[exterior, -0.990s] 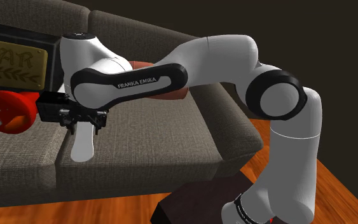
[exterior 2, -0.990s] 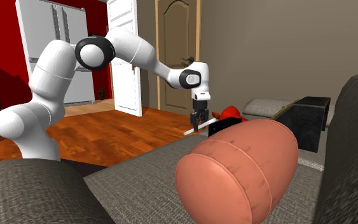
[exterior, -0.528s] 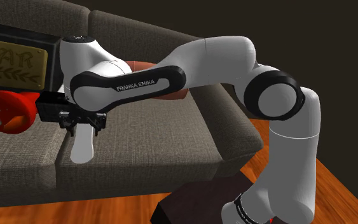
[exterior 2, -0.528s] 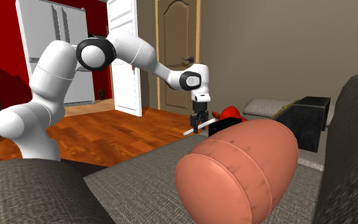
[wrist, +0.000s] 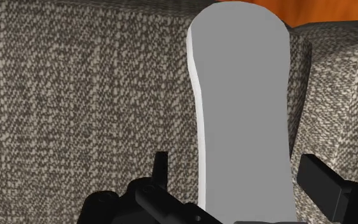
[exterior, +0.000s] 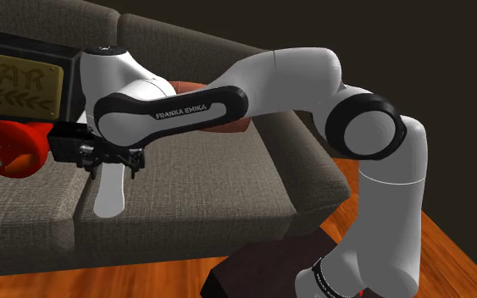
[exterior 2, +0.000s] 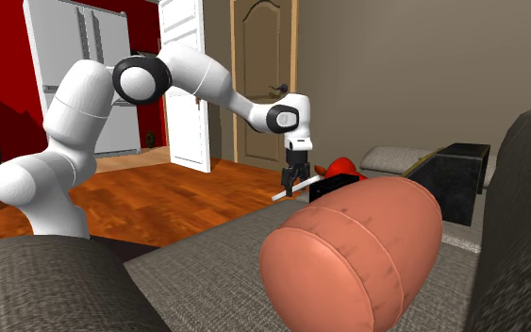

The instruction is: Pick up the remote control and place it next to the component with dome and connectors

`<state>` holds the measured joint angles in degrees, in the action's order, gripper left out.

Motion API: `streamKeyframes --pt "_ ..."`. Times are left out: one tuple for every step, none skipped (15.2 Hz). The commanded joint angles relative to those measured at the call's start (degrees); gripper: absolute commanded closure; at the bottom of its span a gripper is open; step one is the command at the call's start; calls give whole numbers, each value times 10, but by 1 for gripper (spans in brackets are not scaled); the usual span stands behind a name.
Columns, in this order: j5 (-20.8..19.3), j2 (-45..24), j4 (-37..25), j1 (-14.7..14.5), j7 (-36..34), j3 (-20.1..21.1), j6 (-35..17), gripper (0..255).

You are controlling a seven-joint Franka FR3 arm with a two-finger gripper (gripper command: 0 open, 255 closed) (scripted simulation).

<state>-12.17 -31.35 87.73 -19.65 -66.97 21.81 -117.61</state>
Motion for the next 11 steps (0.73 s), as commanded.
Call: streamKeyframes --pt "5 10 -13 0 2 3 23 0" --pt "7 17 -23 1 4 5 39 0" --pt "10 21 -32 1 6 6 52 0" --pt "10 21 -32 1 6 6 52 0" --pt "10 21 -32 1 6 6 52 0" --pt "10 21 -32 1 6 6 52 0" --pt "10 21 -32 1 6 6 52 0" --pt "10 21 -32 1 6 6 52 0" --pt "10 21 -32 1 6 6 52 0" --pt "10 21 -32 1 6 6 52 0" --pt "10 21 -32 1 6 6 52 0"
